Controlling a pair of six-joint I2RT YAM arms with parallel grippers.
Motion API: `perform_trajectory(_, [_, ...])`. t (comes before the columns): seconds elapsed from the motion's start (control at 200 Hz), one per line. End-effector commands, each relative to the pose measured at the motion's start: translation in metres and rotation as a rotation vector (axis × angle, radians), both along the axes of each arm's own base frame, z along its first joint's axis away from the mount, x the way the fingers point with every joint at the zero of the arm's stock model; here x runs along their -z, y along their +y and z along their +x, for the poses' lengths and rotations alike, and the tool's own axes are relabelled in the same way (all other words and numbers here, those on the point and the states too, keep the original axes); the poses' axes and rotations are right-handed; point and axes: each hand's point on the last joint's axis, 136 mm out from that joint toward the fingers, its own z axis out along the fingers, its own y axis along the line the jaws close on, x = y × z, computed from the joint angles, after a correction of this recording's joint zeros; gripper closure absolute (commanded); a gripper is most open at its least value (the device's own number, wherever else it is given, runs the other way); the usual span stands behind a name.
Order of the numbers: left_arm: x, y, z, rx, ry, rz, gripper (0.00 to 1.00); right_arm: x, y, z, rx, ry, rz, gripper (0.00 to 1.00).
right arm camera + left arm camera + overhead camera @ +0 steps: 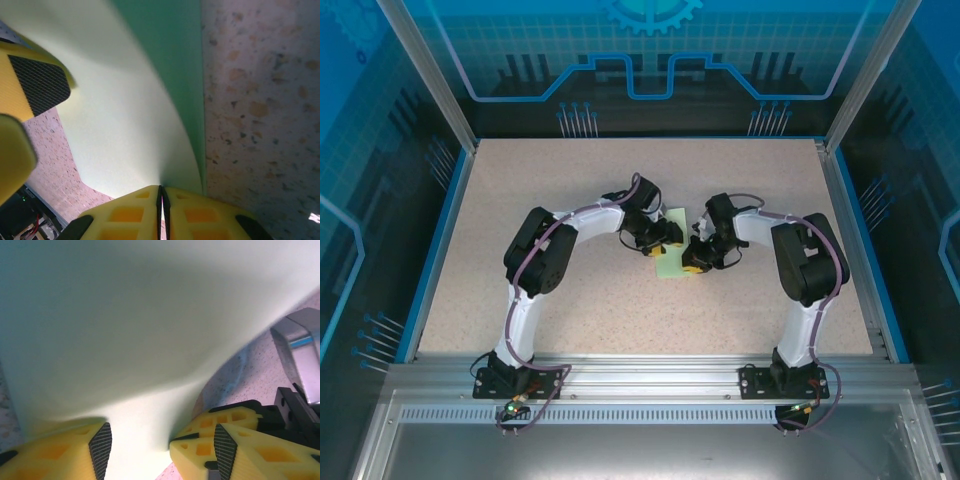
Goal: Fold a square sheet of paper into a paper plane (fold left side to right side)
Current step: Hold the square sheet of paper at the center of the table, then first fold the square sheet of paper in half at the center of the table.
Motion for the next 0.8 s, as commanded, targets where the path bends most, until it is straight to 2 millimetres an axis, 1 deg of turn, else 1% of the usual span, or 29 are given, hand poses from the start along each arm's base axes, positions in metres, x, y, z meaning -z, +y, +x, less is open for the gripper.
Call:
perform_trajectory(0.0, [-0.012, -0.010, 0.004, 0.002, 0.010, -0.040, 0.39, 0.024, -0.018, -0.016, -0.010, 0.079, -0.128, 0.87])
perform_trajectory(0.095, [-0.010, -0.011, 0.011, -0.002, 0.007, -0.043, 0.38, 0.026, -0.019, -0.016, -0.010, 0.080, -0.135, 0.87])
perform_trajectory(0.21, [-0.001, -0.004, 0.020, -0.021, 0.016, -0.027, 0.39, 0.026, -0.019, -0.016, -0.007, 0.085, -0.137, 0.87])
perform_trajectory(0.33, [0.007, 0.001, 0.023, -0.025, 0.019, -0.006, 0.39, 0.026, -0.019, -0.016, -0.009, 0.085, -0.143, 0.87])
perform_trajectory(0.615, [0.014, 0.012, 0.041, -0.055, 0.008, 0.034, 0.39, 0.029, -0.024, -0.020, -0.021, 0.101, -0.177, 0.87])
perform_trajectory(0.795, [0.019, 0.017, 0.058, -0.088, 0.010, 0.035, 0.39, 0.033, -0.026, -0.024, -0.034, 0.110, -0.193, 0.88])
